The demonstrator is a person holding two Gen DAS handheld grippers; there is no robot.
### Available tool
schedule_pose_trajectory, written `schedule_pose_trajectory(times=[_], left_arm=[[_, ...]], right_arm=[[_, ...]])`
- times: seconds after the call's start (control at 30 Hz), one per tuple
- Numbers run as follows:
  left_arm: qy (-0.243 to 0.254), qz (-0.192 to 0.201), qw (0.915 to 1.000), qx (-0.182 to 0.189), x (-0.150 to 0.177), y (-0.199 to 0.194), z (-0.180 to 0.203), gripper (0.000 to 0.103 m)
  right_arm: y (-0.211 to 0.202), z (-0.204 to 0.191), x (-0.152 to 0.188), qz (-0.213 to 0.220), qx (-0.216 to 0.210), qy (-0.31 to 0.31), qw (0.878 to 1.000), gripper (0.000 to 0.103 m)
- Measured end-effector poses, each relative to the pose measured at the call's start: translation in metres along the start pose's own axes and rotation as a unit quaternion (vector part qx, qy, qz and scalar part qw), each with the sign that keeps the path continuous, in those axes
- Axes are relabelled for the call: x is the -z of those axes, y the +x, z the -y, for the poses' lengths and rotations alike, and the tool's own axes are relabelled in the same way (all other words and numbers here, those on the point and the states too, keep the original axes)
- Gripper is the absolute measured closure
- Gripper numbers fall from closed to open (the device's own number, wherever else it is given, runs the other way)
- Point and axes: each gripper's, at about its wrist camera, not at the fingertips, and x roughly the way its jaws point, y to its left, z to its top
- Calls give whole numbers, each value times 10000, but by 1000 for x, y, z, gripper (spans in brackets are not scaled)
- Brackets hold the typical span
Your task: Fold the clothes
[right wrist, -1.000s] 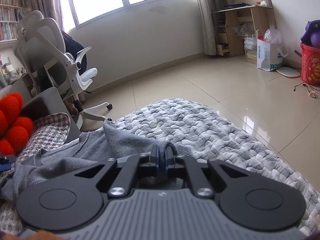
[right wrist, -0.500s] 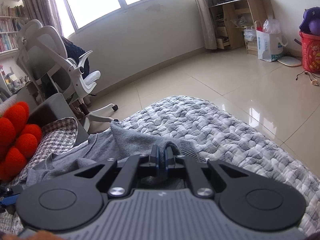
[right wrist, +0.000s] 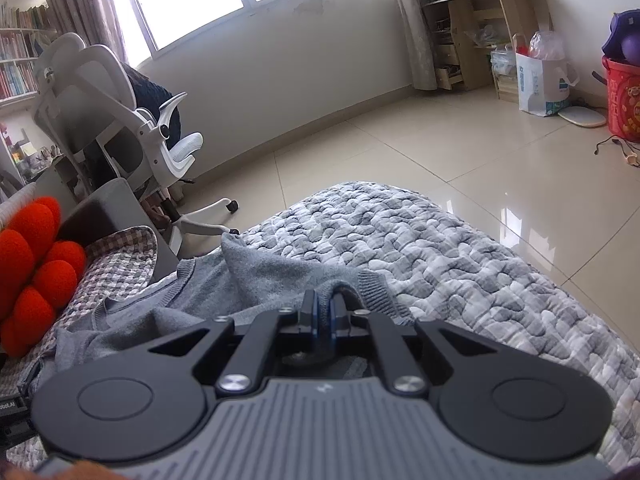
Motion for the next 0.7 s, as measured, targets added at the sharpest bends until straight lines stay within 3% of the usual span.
schedule_pose_trajectory(times=[0.33, 0.7], left_arm=[[-169, -72, 9997, 142, -13, -39, 8, 100], [-177, 837, 9956, 392, -28, -124, 19, 100]], right_arm=[[-19, -1, -9, 254, -185, 126, 9994, 95], [-64, 3, -25, 537, -659, 324, 9959, 96]])
